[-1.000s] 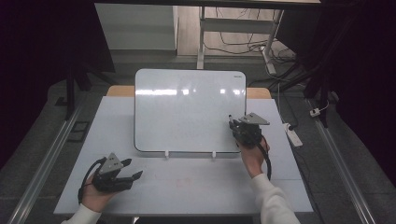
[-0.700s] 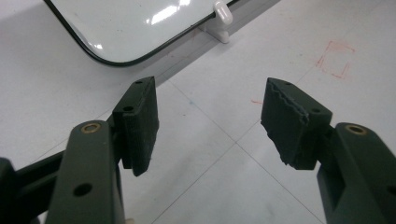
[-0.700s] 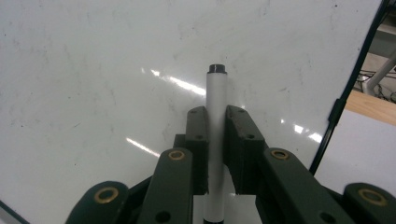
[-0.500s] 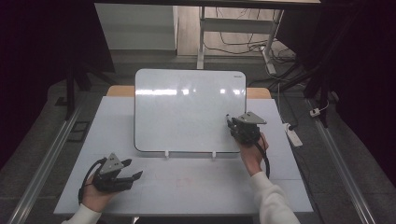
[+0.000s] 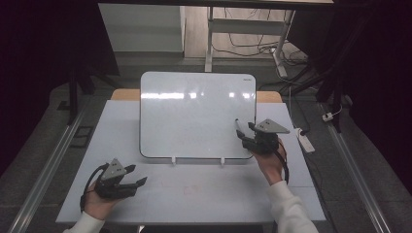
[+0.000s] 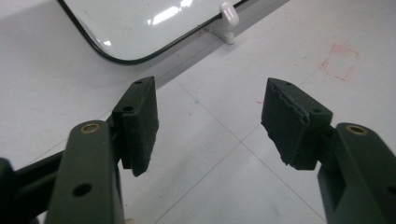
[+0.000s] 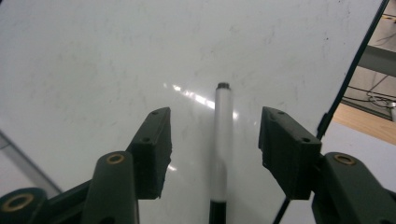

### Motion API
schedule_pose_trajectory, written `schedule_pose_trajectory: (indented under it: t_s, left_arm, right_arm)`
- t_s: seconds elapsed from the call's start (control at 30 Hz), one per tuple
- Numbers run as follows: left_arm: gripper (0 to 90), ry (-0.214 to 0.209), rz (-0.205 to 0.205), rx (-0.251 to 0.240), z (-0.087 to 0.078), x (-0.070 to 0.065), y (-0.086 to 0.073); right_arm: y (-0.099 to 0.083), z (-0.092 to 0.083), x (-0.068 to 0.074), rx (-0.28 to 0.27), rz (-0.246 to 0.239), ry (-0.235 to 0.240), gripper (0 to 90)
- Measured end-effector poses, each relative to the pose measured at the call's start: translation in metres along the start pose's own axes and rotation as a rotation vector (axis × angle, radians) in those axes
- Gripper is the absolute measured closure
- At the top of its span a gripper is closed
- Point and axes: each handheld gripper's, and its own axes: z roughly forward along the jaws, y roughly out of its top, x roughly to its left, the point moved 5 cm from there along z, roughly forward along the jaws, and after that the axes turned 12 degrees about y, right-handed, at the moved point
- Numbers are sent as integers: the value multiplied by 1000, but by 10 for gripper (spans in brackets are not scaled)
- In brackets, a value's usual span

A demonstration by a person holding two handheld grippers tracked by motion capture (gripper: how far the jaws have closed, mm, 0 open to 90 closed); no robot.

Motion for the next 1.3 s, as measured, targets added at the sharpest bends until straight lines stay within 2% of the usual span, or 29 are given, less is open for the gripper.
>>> schedule_pose_trajectory:
  t_s: [0.23,0.47,0.63,0.73,0.87,0.97,1.1,1.23,1.3]
  left_arm:
    - [337,-3,-32,-13,1,3,0]
    - [331,-4,-33,-36,0,4,1]
    - [325,-9,-31,-42,1,3,1]
    - [320,-13,-35,-45,1,3,1]
    - [312,-21,-45,-48,1,3,1]
    - [304,-30,-52,-47,1,2,1]
    - [300,-36,-53,-43,2,1,0]
    - [296,-46,-50,-38,4,-1,-1]
    - [294,-50,-47,-34,5,-1,-1]
  right_arm:
    - [-8,-18,5,-8,-35,61,400]
    - [-15,-32,15,-12,-93,116,390]
    - [-29,-44,21,3,-118,155,387]
    - [-38,-51,21,4,-106,173,386]
    - [-48,-59,17,5,-86,172,384]
    - [-64,-71,10,18,-54,163,381]
    - [-82,-81,1,35,-41,142,374]
    - [-98,-87,-6,48,-15,131,374]
    - [-103,-87,-9,67,-19,118,374]
